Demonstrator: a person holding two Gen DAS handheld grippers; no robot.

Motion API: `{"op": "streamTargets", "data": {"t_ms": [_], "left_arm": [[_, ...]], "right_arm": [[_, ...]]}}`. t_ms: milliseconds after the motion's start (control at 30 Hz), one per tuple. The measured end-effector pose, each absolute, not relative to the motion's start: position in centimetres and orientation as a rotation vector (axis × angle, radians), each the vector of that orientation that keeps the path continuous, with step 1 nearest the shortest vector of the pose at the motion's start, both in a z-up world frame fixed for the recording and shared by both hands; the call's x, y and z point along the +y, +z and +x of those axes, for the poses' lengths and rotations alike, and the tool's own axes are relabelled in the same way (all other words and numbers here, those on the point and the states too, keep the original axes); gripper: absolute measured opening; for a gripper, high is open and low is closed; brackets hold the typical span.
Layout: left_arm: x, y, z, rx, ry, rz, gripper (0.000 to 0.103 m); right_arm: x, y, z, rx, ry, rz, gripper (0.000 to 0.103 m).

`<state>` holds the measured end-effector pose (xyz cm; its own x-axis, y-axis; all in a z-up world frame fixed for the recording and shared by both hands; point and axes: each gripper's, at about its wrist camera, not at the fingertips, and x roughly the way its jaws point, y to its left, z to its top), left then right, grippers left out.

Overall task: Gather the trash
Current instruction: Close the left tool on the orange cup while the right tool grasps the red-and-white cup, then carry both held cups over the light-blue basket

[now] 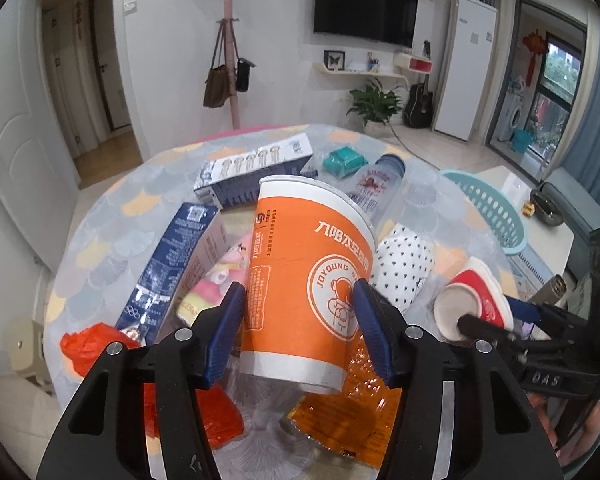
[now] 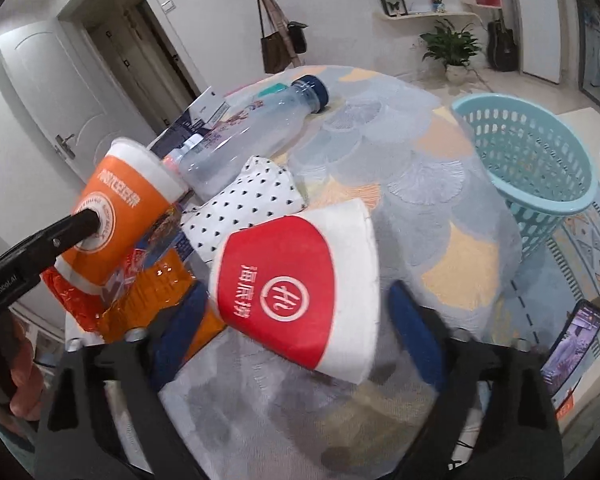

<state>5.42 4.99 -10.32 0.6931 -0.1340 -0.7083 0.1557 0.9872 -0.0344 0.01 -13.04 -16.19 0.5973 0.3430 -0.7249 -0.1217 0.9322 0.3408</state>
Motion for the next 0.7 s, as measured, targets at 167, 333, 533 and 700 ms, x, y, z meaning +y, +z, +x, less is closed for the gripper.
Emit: {"op": "streamTargets", "data": {"t_ms": [167, 333, 533, 700], "left_arm": [[5.0, -9.4, 5.0, 0.755, -0.193, -0.010, 0.054], [4.5, -7.8, 4.6, 0.711, -0.213, -0.025, 0.054], [1.9, -4.9, 5.3, 0.644, -0.261, -0.005, 0.054], [-2.9, -2.1, 6.8, 0.574, -0.318, 0.060, 0.054]], "right_arm": [[-13.6, -15.5, -0.5, 0.854, 0.280, 0.260, 0.072], [-14.3, -13.5, -1.2, 0.768, 0.248, 0.210, 0.072], [-16.9, -11.0, -0.9, 0.676, 0.169, 0.190, 0.072], [-20.9, -8.0, 0.2, 0.573, 0.071, 0.228, 0.072]]}}
